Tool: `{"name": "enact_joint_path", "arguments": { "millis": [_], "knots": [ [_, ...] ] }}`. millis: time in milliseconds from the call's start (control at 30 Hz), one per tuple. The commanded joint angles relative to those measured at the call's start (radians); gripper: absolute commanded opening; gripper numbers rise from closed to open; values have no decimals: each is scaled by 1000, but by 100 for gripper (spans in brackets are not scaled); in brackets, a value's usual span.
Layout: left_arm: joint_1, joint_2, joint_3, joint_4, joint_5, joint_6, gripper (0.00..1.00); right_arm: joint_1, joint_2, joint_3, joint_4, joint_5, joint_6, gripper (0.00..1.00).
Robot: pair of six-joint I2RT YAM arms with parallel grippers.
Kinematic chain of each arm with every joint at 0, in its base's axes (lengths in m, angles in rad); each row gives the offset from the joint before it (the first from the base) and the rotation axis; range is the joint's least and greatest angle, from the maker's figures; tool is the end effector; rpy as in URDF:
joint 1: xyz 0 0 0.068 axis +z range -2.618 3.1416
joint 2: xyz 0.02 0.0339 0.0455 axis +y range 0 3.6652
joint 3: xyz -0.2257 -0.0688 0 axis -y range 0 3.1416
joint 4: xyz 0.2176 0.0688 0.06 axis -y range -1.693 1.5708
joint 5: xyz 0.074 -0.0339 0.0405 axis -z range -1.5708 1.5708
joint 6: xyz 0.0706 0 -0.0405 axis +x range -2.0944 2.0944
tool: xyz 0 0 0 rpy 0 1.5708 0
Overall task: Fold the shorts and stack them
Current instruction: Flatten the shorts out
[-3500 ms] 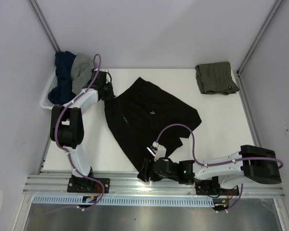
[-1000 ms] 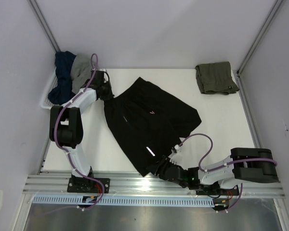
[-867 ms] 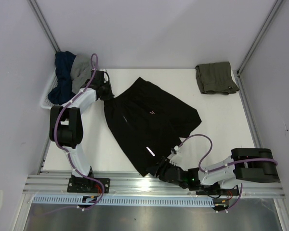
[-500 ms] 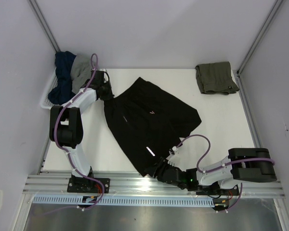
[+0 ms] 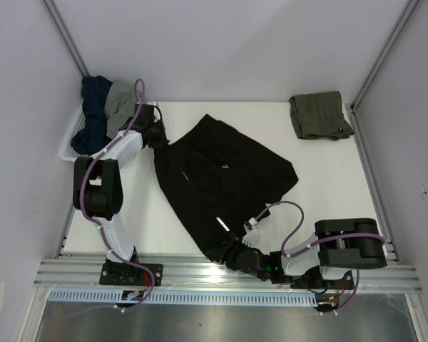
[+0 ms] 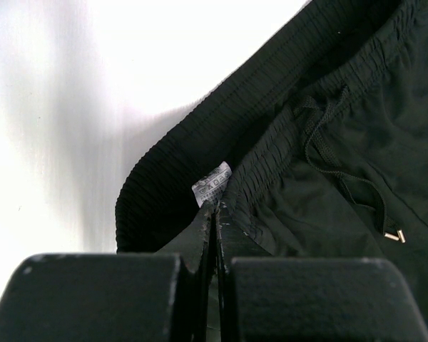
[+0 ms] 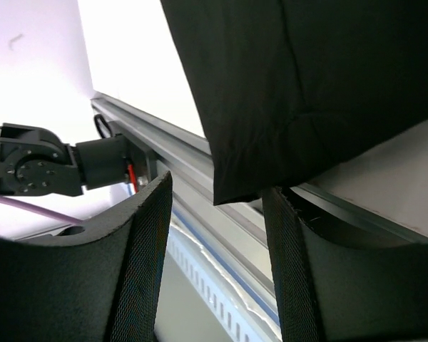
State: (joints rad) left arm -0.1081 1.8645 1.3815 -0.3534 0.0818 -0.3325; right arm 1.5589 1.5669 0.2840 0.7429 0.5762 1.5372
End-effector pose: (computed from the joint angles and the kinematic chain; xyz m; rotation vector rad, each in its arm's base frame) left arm 0.3997 -0.0492 0.1745 -0.2336 2.4143 -0.3007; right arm 0.0415 0.2522 0.0791 0.3552 2.2661 1.2658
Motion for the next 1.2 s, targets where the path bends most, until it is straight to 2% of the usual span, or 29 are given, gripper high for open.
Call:
{"name": "enact_joint_path", "arguments": {
  "millis": [0,367,467,533,633,700,800,833,933,1067,1167],
  "knots": [
    [10,-64,-7,28,4,-10,0,4,27,27,92,54,-11,55],
    [10,-64,-7,28,12,-13,0,-13,25,29,110,70,-37,56],
    [10,-64,-9,28,10,-11,0,-25,90,6,223,68,-29,55],
    [10,-62,-12,28,12,-11,0,-26,145,-5,318,76,-25,51],
    [10,-64,-16,33,12,-13,0,-28,189,-17,366,106,12,40],
    [11,-62,-19,34,12,-13,0,-19,197,-28,381,149,35,37],
    [12,-65,-15,33,13,-11,0,13,156,-62,281,247,109,34],
    [13,-64,-16,33,12,-13,0,21,138,-71,236,266,170,36],
    [15,-65,-16,34,16,-13,0,49,75,-75,138,330,213,39],
    [16,-65,-19,36,16,-13,0,59,54,-85,93,375,263,38],
    [18,-65,-25,37,21,-14,0,61,96,-104,147,402,299,34]
  ]
}}
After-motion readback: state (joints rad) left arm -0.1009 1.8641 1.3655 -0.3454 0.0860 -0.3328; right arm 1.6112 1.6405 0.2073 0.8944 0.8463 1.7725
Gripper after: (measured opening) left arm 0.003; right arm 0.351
